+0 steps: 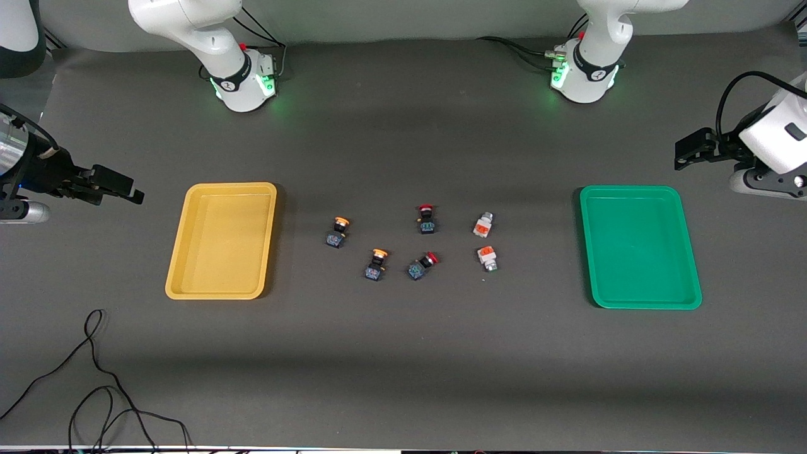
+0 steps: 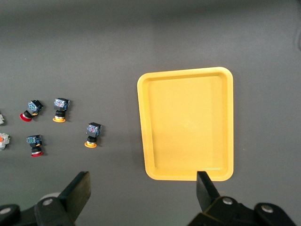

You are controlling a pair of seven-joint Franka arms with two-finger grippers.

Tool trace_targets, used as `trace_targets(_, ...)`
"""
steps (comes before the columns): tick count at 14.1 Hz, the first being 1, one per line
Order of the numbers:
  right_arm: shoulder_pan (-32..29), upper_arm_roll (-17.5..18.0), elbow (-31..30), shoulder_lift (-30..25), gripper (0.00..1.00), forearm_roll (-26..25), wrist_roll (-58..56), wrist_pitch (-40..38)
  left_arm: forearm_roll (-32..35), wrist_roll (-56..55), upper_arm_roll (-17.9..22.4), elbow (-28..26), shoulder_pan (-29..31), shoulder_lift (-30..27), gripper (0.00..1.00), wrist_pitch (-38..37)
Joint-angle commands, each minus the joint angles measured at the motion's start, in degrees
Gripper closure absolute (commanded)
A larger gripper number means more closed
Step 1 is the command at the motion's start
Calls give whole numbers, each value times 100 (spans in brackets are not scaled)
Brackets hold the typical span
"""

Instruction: Place green and yellow buttons in trays

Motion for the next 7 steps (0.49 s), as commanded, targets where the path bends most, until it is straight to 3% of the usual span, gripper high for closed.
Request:
trace_targets(1,-110,20,204,8,0,-77,24,-283,93,1,63,-197,-91,-116,0,192)
trace_targets(7,-110,29,346,43,0,-103,-55,-514,93,-307,46,-188,-91,-90,0,228)
